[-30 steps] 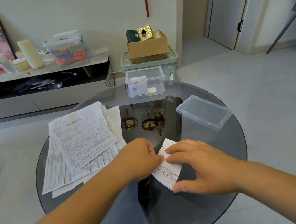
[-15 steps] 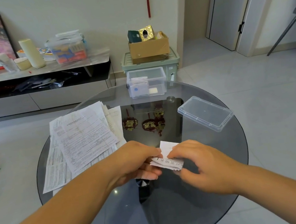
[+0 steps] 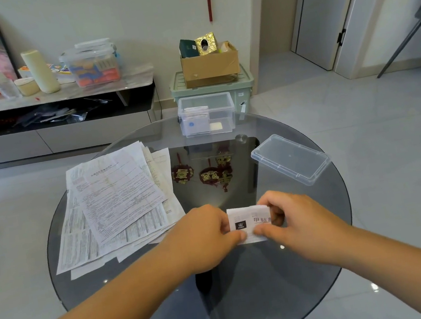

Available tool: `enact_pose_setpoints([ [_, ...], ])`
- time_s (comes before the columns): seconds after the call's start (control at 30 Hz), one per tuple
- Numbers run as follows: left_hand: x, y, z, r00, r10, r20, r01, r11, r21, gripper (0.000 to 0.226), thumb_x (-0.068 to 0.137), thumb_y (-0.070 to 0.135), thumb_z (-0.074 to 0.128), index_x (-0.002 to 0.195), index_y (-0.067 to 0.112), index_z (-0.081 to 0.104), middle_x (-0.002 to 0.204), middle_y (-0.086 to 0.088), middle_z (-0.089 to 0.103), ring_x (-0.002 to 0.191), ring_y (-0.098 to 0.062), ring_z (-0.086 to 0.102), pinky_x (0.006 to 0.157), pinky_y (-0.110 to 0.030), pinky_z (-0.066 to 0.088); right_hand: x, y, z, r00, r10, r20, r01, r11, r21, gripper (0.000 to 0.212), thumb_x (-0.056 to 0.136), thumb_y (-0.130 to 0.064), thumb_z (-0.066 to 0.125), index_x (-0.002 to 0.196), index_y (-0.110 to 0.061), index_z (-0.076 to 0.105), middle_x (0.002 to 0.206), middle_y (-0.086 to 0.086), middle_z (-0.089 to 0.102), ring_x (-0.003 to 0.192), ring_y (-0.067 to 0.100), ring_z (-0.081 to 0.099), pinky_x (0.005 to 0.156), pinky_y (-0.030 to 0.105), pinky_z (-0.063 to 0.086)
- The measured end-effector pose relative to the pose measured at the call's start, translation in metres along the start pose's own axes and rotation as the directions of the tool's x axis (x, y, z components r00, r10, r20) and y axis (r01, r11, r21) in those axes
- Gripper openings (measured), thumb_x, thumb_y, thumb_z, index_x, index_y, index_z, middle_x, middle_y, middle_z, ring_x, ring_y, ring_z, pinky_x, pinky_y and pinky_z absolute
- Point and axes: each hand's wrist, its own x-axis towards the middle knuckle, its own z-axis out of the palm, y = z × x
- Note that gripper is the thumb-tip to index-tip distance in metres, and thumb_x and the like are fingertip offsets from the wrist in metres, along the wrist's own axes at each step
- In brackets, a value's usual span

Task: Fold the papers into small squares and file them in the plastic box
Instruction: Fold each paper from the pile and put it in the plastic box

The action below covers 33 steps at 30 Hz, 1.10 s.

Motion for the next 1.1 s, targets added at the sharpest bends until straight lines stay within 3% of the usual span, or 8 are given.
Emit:
enact_pose_setpoints([
  [0.13, 0.010, 0.002, -0.003, 0.995, -0.097, 0.023, 0.097, 0.995, 0.022, 0.035, 0.091, 0.047, 0.067, 0.066, 0.023, 0.060, 0.079, 0.005, 0.069, 0.067, -0.015, 0.066, 0.068, -0.028, 0.056, 0.009, -0.004, -0.003, 0.988, 0.152, 0.010, -0.152, 0.988, 0.013, 0.035, 0.080, -0.044, 0.079, 0.103, -0.036, 0.054, 0.075, -0.014, 0.066, 0.077, 0.007, 0.062, 0.074, 0.030, 0.049],
  [0.27, 0.011, 0.004, -0.001, 0.994, -0.110, -0.019, 0.111, 0.992, 0.061, 0.033, 0.087, 0.046, 0.071, 0.073, 0.029, 0.047, 0.095, 0.007, 0.069, 0.082, -0.014, 0.067, 0.074, -0.028, 0.060, 0.011, -0.010, -0.003, 0.985, 0.170, 0.018, -0.170, 0.985, -0.042, 0.044, 0.079, -0.048, 0.079, 0.106, -0.037, 0.047, 0.076, -0.016, 0.063, 0.082, 0.008, 0.060, 0.090, 0.040, 0.050],
  [0.4, 0.007, 0.004, 0.004, 0.993, 0.033, -0.115, -0.024, 0.996, 0.081, 0.022, 0.087, 0.045, 0.071, 0.097, 0.033, 0.055, 0.102, 0.012, 0.054, 0.088, -0.011, 0.057, 0.080, -0.029, 0.056, 0.009, -0.010, -0.002, 0.991, 0.133, 0.007, -0.132, 0.988, -0.083, 0.045, 0.082, -0.049, 0.075, 0.105, -0.038, 0.038, 0.077, -0.016, 0.060, 0.084, 0.007, 0.056, 0.097, 0.039, 0.040],
  [0.5, 0.007, 0.001, 0.006, 0.997, 0.067, -0.043, -0.065, 0.997, 0.049, 0.035, 0.085, 0.050, 0.072, 0.116, 0.042, 0.057, 0.111, 0.009, 0.043, 0.097, -0.011, 0.052, 0.083, -0.023, 0.050, 0.008, -0.011, -0.004, 0.992, 0.127, -0.009, -0.127, 0.986, -0.104, 0.049, 0.082, -0.050, 0.075, 0.111, -0.039, 0.036, 0.085, -0.018, 0.053, 0.092, 0.008, 0.049, 0.094, 0.036, 0.038],
  [0.67, 0.012, 0.002, 0.001, 1.000, -0.013, 0.007, 0.013, 1.000, -0.004, 0.044, 0.079, 0.047, 0.081, 0.115, 0.046, 0.056, 0.112, 0.007, 0.041, 0.097, -0.013, 0.052, 0.079, -0.021, 0.047, 0.008, -0.007, -0.001, 0.997, 0.070, 0.031, -0.064, 0.984, -0.167, 0.026, 0.085, -0.053, 0.070, 0.099, -0.039, 0.053, 0.103, -0.016, 0.047, 0.108, 0.012, 0.042, 0.096, 0.036, 0.033],
  [0.93, 0.024, 0.003, -0.002, 0.995, -0.062, 0.081, 0.068, 0.995, -0.070, 0.043, 0.075, 0.032, 0.088, 0.109, 0.038, 0.063, 0.122, 0.004, 0.054, 0.099, -0.022, 0.060, 0.080, -0.026, 0.058, 0.009, 0.007, -0.017, 0.981, 0.096, 0.166, -0.076, 0.989, -0.124, 0.022, 0.083, -0.049, 0.075, 0.095, -0.054, 0.057, 0.107, -0.016, 0.046, 0.115, 0.011, 0.039, 0.094, 0.034, 0.025],
  [1.1, 0.021, 0.001, 0.000, 0.998, 0.000, -0.065, 0.000, 1.000, -0.010, 0.023, 0.084, 0.044, 0.077, 0.105, 0.038, 0.071, 0.116, 0.007, 0.050, 0.101, -0.013, 0.054, 0.089, -0.026, 0.050, 0.010, 0.007, -0.019, 0.980, 0.089, 0.180, -0.063, 0.987, -0.147, 0.021, 0.090, -0.040, 0.068, 0.099, -0.056, 0.058, 0.111, -0.014, 0.047, 0.115, 0.012, 0.038, 0.094, 0.032, 0.024],
])
